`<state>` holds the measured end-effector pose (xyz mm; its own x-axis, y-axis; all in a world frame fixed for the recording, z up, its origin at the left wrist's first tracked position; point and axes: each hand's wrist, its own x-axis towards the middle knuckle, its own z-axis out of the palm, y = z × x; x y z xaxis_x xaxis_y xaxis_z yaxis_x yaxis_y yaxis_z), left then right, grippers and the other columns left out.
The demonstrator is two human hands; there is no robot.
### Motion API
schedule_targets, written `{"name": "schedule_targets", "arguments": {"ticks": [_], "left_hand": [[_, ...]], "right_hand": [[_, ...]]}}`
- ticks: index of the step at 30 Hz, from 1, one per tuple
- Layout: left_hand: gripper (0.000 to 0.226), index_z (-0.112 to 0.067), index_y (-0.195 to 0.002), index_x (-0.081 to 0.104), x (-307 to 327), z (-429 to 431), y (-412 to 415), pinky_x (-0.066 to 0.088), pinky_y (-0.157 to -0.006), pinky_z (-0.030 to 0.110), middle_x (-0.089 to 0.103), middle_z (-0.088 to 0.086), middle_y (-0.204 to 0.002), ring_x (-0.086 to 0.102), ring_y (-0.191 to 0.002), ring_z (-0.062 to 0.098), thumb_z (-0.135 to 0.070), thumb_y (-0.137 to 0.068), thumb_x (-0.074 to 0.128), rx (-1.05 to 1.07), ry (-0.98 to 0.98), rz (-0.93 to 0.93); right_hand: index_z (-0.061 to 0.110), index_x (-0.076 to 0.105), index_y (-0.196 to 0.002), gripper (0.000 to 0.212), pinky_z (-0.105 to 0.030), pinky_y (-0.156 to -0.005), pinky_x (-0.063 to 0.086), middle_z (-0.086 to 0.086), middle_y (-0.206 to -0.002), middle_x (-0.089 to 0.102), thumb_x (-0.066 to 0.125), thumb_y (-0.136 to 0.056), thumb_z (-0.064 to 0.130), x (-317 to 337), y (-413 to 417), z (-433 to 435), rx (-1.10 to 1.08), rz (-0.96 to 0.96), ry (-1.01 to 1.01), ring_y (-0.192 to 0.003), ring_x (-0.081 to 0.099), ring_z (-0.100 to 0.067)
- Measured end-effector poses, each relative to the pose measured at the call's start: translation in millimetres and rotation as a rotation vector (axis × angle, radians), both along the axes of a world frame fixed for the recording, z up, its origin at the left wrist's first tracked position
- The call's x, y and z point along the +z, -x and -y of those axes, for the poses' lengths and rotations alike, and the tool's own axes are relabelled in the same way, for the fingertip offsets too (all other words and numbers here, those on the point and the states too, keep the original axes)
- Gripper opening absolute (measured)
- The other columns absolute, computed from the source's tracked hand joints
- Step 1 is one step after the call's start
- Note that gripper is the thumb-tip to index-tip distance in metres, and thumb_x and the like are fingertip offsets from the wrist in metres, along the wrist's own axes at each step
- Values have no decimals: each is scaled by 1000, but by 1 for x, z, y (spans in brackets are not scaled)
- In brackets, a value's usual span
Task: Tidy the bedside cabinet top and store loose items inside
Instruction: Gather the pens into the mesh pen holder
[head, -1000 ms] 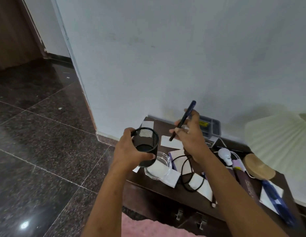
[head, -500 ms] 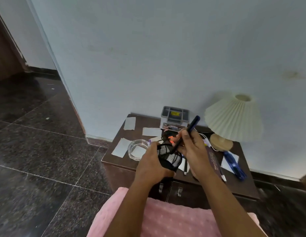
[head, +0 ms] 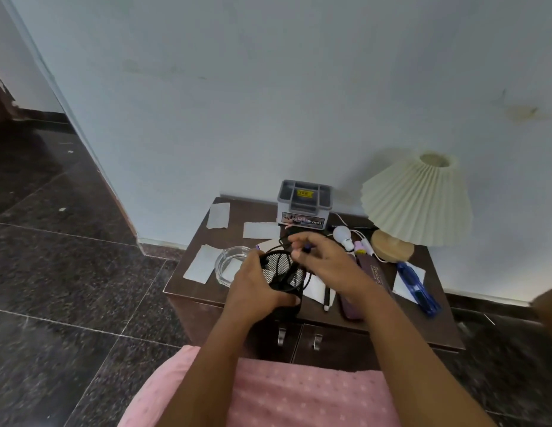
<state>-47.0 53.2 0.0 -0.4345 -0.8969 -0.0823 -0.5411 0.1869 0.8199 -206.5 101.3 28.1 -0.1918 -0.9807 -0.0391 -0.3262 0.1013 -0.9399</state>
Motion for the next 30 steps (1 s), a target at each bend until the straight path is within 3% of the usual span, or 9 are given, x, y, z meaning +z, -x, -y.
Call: {"name": "schedule_targets", "arguments": {"ticks": [2, 5, 8, 11, 14, 19, 22, 26, 30], "left_hand": [[85, -23, -113, 41, -1, 8, 2, 41, -81, 26, 55, -6, -109, 52, -98, 14, -40, -44, 88, -15, -9, 12], [85, -25, -111, 40, -1, 17, 5, 40, -79, 26, 53, -8, -106, 51, -96, 13, -41, -43, 88, -21, -28, 26], [85, -26, -110, 38, 1, 22, 10, 37, -77, 25, 49, -11, -103, 48, -93, 11, -42, -43, 88, -17, -37, 26], [82, -30, -105, 34, 1, 24, 11, 35, -75, 24, 47, -12, -101, 47, -92, 10, -40, -44, 88, -27, -32, 19], [81, -29, -102, 34, 2, 23, 9, 34, -72, 22, 48, -12, -99, 47, -90, 10, -38, -44, 89, -37, -13, 20], [81, -27, -104, 35, 0, 24, 4, 35, -73, 23, 49, -9, -101, 47, -92, 11, -37, -44, 88, -36, 11, 11], [81, -27, -104, 34, 0, 26, 3, 34, -73, 23, 48, -9, -101, 46, -91, 11, -36, -45, 88, -37, 17, 7], [84, -25, -110, 36, 2, 27, 5, 36, -75, 24, 46, -10, -101, 45, -92, 11, -36, -45, 89, -25, 18, 14], [81, -27, -103, 32, 2, 25, 7, 36, -74, 24, 45, -10, -98, 45, -91, 12, -35, -46, 89, -49, 1, 23]], "right_hand": [[32, 62, -107, 16, -26, -87, 49, 1, -111, 65, 54, -94, 30, 4, 19, 4, -75, 154, -26, -100, 61, -11], [32, 63, -101, 19, -24, -77, 51, 1, -101, 66, 46, -96, 38, 0, 47, 9, -240, 219, -57, -90, 62, -11], [28, 63, -87, 17, -40, -84, 52, -3, -91, 64, 48, -95, 29, -24, 63, 15, -258, -254, -298, -94, 61, -25], [20, 63, -97, 15, -32, -81, 50, -9, -107, 63, 54, -86, 18, -47, 57, 23, -187, -649, -508, -101, 61, -28], [13, 57, -96, 9, -30, -76, 44, -13, -110, 64, 53, -90, 19, -62, 38, 34, -157, -870, -497, -101, 60, -29], [7, 48, -113, 20, -37, -80, 45, -13, -119, 60, 45, -94, 12, -75, 20, 42, -276, -871, -498, -112, 56, -33], [8, 44, -114, 21, -35, -75, 41, -13, -118, 60, 46, -93, 11, -71, 21, 44, -318, -918, -514, -113, 55, -32], [7, 49, -117, 25, -34, -79, 42, -14, -122, 58, 45, -92, 8, -68, 29, 42, -331, -1022, -615, -118, 52, -31], [9, 50, -121, 29, -35, -84, 44, -12, -126, 56, 43, -94, 9, -72, 23, 41, -333, -974, -673, -119, 52, -30]]}}
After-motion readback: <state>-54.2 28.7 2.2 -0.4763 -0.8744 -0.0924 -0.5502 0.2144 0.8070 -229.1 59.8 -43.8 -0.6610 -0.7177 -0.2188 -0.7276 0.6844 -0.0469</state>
